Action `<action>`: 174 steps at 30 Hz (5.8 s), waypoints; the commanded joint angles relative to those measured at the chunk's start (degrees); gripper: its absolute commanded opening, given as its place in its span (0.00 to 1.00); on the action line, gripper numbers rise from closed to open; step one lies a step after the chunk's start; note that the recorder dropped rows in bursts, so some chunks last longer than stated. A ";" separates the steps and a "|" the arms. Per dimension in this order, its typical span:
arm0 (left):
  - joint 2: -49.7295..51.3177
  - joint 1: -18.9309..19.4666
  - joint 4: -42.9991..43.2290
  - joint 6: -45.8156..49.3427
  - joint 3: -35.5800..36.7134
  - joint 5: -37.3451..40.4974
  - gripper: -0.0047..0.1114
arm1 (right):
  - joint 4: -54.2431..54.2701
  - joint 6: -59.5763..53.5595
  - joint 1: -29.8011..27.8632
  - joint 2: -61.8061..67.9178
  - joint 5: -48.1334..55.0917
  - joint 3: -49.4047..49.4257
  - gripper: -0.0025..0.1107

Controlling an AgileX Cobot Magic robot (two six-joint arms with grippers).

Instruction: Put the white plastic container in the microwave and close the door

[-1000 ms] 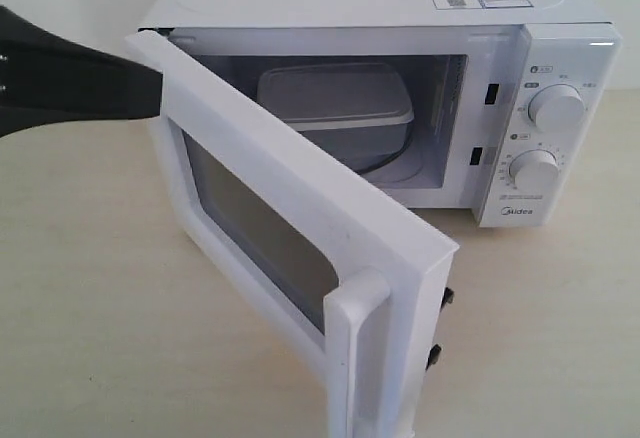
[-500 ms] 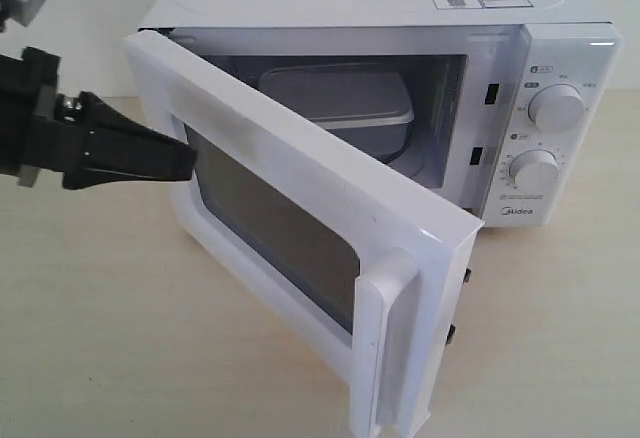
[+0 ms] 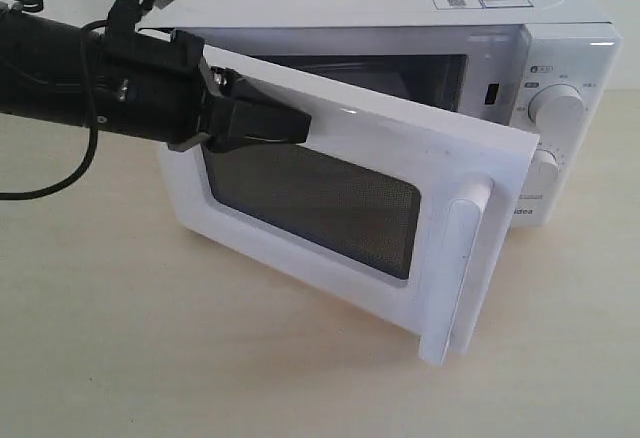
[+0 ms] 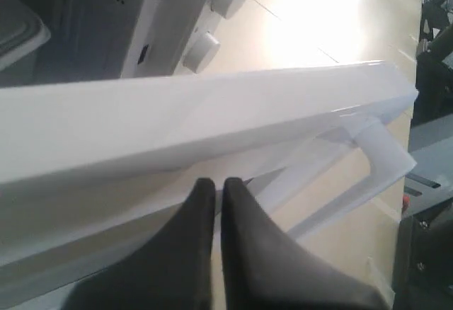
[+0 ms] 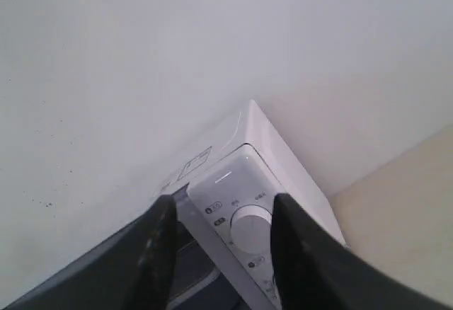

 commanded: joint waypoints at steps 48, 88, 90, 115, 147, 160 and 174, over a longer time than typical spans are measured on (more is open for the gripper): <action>-19.35 -3.73 16.64 -18.25 -10.21 4.63 0.08 | 75.29 -76.57 0.04 42.91 44.87 -31.74 0.39; -25.54 -3.73 21.10 -28.76 -9.99 3.14 0.08 | 88.91 -107.21 12.74 46.48 14.20 -35.02 0.02; -25.54 -3.73 21.10 -28.76 -9.99 3.14 0.08 | 88.91 -107.21 16.92 47.12 10.55 -34.73 0.02; -25.57 -3.73 23.24 -32.39 -9.99 4.74 0.08 | 76.07 -92.05 62.29 74.88 -54.51 -34.68 0.02; -25.57 -3.73 23.74 -32.39 -9.99 4.51 0.08 | 64.91 -80.38 43.88 87.36 -46.54 -40.32 0.02; -25.57 -3.73 25.75 -32.39 -9.99 4.53 0.08 | 69.22 -85.48 44.00 85.07 -45.61 -40.89 0.02; -29.49 -3.73 20.59 -33.26 -9.99 12.61 0.08 | 95.69 -113.82 44.00 68.05 -39.81 -40.89 0.02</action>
